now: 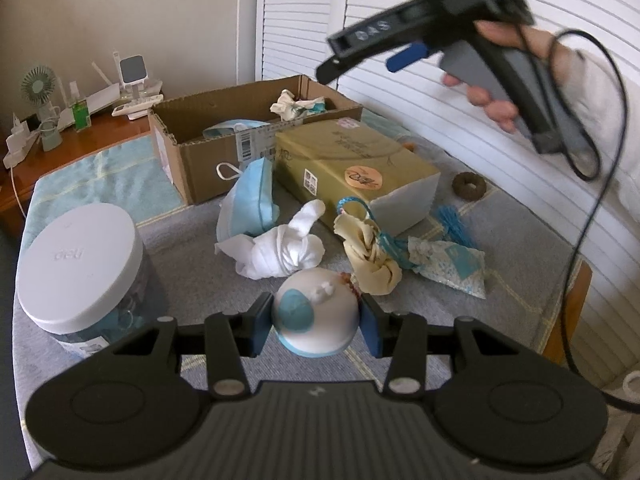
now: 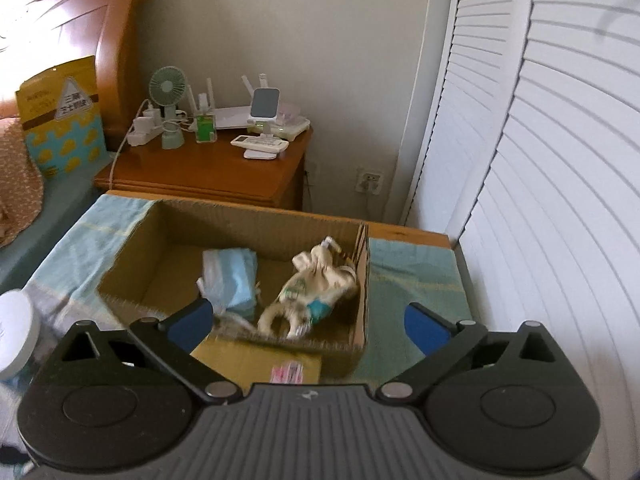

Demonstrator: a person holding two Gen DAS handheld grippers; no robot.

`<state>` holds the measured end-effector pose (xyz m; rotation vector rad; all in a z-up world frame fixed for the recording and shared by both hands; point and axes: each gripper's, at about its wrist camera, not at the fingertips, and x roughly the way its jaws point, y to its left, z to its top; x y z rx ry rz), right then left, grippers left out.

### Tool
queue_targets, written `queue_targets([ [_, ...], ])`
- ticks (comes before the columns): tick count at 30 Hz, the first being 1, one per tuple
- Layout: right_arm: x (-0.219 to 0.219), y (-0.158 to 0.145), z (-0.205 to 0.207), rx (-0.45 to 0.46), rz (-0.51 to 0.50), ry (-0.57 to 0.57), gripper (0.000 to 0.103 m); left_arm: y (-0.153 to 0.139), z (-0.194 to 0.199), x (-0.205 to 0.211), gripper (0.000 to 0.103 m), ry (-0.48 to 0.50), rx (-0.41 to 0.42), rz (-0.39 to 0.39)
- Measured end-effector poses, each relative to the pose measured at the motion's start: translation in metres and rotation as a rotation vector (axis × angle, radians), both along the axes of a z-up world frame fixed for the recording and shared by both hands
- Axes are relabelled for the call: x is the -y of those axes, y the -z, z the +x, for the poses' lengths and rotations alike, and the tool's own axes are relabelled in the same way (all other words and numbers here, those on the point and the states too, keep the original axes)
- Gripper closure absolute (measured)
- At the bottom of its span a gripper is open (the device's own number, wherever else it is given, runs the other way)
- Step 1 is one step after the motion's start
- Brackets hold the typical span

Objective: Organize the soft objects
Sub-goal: 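Carry the white-blue ball into the cardboard box and open the left tool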

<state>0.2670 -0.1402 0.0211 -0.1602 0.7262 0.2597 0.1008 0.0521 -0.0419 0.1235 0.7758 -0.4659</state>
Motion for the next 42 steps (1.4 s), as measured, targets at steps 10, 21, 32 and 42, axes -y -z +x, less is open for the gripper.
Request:
queue_targets([
  [10,0.021,0.013,-0.063,-0.012,0.054,-0.002,0.000,-0.002,-0.007,0.005,0.058,-0.002,0.000,0.012],
  [21,0.027,0.040,-0.120,-0.071,0.066,-0.048,0.000,-0.036,0.011,0.007,0.058,0.037,0.047,0.087],
  [32,0.033,0.059,-0.141,-0.111,0.059,-0.047,0.000,-0.070,0.124,0.016,0.058,-0.031,0.106,0.117],
  [42,0.038,0.060,-0.142,-0.106,0.051,-0.053,0.000,-0.058,0.193,0.011,0.017,-0.171,0.085,0.105],
])
